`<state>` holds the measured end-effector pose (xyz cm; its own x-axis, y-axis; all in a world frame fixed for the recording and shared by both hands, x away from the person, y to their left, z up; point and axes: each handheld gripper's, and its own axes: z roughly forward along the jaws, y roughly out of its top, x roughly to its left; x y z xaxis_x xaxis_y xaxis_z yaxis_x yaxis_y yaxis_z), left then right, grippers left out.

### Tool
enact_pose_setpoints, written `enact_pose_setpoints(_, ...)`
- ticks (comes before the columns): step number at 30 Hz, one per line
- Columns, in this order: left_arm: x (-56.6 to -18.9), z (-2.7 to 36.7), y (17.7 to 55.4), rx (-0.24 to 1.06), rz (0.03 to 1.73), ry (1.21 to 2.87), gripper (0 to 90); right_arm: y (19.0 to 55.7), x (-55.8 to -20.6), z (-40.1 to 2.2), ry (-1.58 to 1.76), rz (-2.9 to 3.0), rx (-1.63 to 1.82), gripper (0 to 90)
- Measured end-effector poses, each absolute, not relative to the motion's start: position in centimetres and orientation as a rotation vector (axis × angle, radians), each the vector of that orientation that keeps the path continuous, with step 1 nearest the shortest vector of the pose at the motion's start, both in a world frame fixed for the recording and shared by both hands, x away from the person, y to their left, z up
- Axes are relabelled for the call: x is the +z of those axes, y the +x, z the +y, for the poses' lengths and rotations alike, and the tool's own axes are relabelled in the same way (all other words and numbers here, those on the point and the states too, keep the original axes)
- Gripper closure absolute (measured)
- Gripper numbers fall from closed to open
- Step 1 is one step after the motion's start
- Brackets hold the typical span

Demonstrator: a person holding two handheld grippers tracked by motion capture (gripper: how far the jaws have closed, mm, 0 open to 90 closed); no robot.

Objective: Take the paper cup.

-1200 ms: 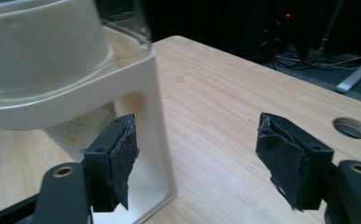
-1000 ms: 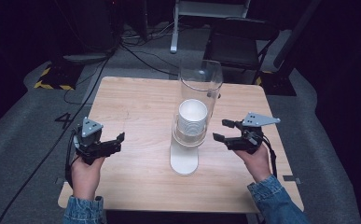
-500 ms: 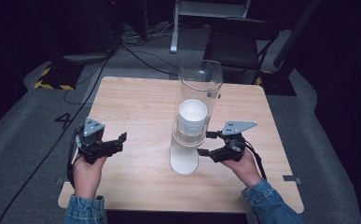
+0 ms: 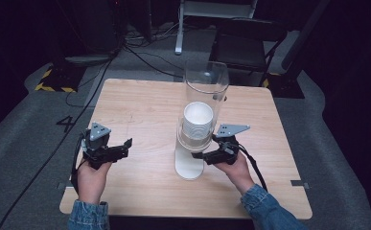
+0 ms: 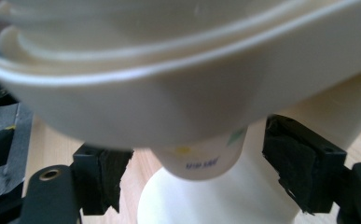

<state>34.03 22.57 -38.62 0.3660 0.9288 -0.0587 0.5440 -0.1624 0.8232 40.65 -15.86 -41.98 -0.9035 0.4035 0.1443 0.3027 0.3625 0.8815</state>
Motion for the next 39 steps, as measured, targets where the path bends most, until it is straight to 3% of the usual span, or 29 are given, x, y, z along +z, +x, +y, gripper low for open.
enact_pose_setpoints(7, -38.6, 22.7, 33.9, 0.616, 1.290, 1.817, 15.7, 40.4, -42.1, -14.9, 0.625, 2.471, 1.618, 22.2)
enact_pose_setpoints(16, -38.7, 22.7, 33.8, 0.624, 1.290, 1.818, 15.7, 40.4, -42.4, -14.8, 0.617, 2.481, 1.585, 32.1)
enact_pose_setpoints(39, -38.9, 22.7, 33.7, 0.605, 1.288, 1.828, 15.8, 39.8, -43.0, -15.1, 0.621, 2.485, 1.619, 33.9)
